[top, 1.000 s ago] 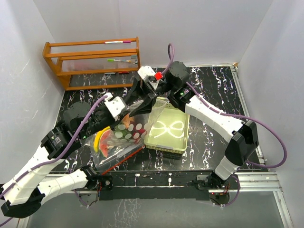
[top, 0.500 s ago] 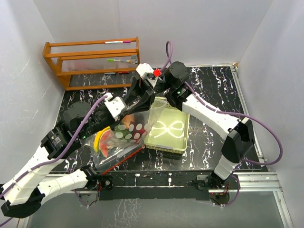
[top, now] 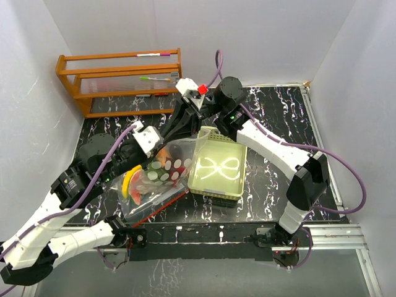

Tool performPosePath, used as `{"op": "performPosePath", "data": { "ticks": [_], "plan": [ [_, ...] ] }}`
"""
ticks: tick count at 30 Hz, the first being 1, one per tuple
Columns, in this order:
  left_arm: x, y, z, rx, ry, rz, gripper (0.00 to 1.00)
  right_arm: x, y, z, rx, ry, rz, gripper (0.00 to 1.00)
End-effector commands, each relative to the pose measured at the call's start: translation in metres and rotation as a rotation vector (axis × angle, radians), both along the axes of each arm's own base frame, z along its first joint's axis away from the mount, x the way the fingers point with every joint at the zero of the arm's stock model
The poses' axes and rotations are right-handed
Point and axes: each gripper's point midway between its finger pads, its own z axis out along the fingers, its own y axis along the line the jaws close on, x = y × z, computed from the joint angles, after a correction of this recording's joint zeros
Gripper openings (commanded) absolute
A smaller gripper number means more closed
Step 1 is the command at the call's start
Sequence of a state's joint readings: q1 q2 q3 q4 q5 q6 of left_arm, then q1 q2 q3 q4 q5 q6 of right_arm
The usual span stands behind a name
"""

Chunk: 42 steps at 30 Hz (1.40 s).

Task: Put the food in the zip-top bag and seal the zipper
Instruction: Zip the zipper food storage bag at the center of the board.

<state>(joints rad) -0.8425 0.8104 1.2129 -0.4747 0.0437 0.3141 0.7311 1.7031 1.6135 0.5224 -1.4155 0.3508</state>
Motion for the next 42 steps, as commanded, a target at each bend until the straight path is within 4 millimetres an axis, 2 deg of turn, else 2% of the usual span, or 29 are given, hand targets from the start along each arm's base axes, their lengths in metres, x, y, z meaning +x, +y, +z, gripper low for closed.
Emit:
{"op": "performPosePath", "data": {
  "ticks": [1,9,13,21,26,36,42],
  "plan": [
    [-0.002,-0.003,0.023,-0.064,-0.052,-0.015,0.00,0.010,0.000,0.017,0.040,0.002,-0.068,0.10],
    [-0.002,-0.001,0.030,-0.081,-0.072,-0.013,0.00,0.019,0.000,0.007,0.024,0.033,-0.123,0.08],
    [-0.006,0.001,0.040,-0.107,-0.095,-0.021,0.00,0.030,0.003,-0.010,-0.007,0.066,-0.188,0.08],
    [-0.014,-0.004,0.046,-0.123,-0.090,-0.067,0.00,0.072,0.009,-0.036,-0.072,0.107,-0.421,0.08],
    [-0.015,-0.004,0.050,-0.133,-0.098,-0.073,0.00,0.087,0.008,-0.052,-0.125,0.105,-0.491,0.08],
    [-0.019,-0.001,0.059,-0.147,-0.110,-0.078,0.00,0.111,-0.003,-0.082,-0.194,0.112,-0.591,0.08],
    [-0.012,0.004,0.060,-0.129,-0.124,-0.037,0.00,0.121,-0.025,-0.098,-0.220,0.129,-0.635,0.08]
  ]
}}
